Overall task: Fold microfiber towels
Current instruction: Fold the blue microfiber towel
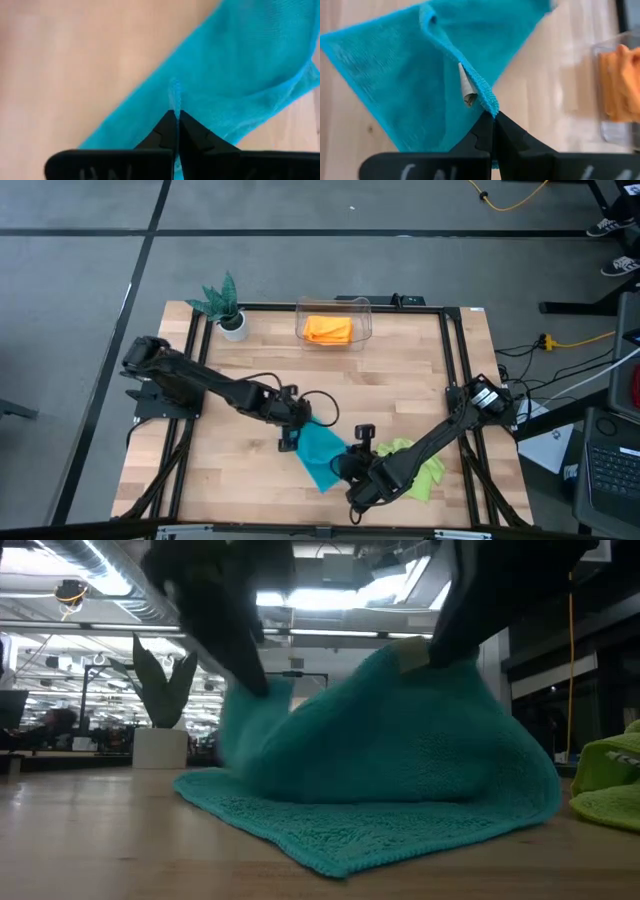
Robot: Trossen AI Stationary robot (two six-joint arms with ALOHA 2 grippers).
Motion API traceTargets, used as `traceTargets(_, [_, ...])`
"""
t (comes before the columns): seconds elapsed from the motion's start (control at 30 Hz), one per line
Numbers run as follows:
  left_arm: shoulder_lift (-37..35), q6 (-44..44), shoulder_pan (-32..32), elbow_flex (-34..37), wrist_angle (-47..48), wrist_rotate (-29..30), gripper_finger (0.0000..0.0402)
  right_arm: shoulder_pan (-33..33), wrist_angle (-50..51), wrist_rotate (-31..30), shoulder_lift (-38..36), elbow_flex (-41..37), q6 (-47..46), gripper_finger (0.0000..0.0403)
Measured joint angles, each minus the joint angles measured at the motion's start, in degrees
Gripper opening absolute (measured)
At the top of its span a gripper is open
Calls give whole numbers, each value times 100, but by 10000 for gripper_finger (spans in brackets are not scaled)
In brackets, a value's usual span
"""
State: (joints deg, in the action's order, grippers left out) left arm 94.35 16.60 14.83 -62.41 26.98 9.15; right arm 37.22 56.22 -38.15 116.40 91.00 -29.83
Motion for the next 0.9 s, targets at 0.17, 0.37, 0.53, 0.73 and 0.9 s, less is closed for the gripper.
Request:
traceTargets(0.17, [-649, 668, 444, -628, 1666, 1803, 0, 117, 1337, -597, 4, 551, -687, 8])
traceTargets(0.37, [-1247, 1564, 1239, -1613, 3407, 3079, 0, 345, 3367, -1450, 3, 1867, -1588, 8])
traceTargets(0.53, [-1550, 1991, 1943, -2195, 3499, 3064, 0, 406, 3081, -1204, -90, 2738, -864, 8])
traceTargets(0.73, [-1534, 2567, 2855, -2537, 3403, 3016, 0, 521, 3102, -498, -94, 3626, -477, 8])
traceTargets(0.9, [-1517, 3156, 3476, -2535, 3305, 3108, 0, 531, 3091, 142, -94, 4037, 28, 8])
